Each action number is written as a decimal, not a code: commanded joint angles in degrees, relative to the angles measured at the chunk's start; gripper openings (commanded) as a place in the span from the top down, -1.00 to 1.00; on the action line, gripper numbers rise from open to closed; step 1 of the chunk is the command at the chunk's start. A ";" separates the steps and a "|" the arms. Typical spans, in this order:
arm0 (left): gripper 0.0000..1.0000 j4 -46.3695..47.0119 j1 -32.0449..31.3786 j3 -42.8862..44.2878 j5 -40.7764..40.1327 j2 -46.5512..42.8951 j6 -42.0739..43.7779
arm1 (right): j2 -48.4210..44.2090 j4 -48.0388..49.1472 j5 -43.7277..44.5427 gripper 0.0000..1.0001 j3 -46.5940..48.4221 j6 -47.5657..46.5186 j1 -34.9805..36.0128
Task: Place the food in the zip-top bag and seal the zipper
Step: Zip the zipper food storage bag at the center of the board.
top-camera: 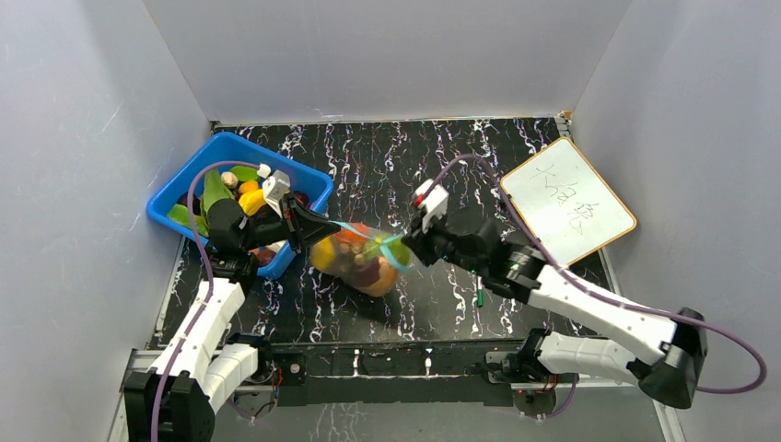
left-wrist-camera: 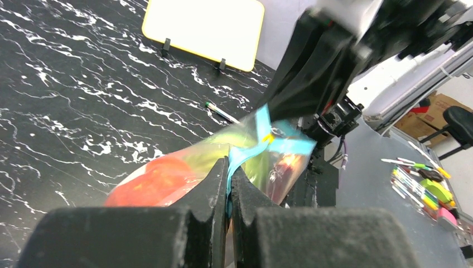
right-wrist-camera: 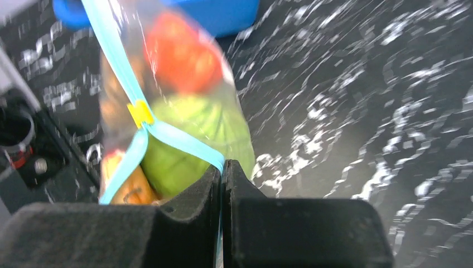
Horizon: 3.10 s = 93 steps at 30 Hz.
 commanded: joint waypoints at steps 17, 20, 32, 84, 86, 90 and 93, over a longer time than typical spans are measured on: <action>1.00 12.49 0.33 -0.10 -0.52 -0.04 -7.09 | -4.63 -16.45 12.63 1.00 11.31 -0.72 -0.19; 1.00 13.72 0.33 -0.71 -0.22 -0.04 -7.71 | -5.57 -15.31 8.58 0.95 12.64 0.54 -0.24; 1.00 16.28 0.33 -1.06 0.53 0.42 -9.72 | 2.28 -13.93 -7.72 0.14 21.59 -2.81 -0.19; -0.02 5.91 0.72 6.82 9.94 -2.12 5.05 | 3.83 -19.44 3.84 1.00 21.72 -6.21 10.53; -0.14 -0.94 -1.38 9.10 12.61 -1.83 10.86 | 5.97 -19.42 2.11 1.00 24.03 -7.63 10.53; -0.30 -19.34 -6.96 14.03 12.07 -1.36 26.61 | 8.64 -18.13 -0.61 1.00 26.77 -10.59 10.48; -0.32 -28.41 -11.00 16.77 11.11 0.85 33.76 | 10.51 -17.21 -2.10 1.00 28.44 -11.94 10.53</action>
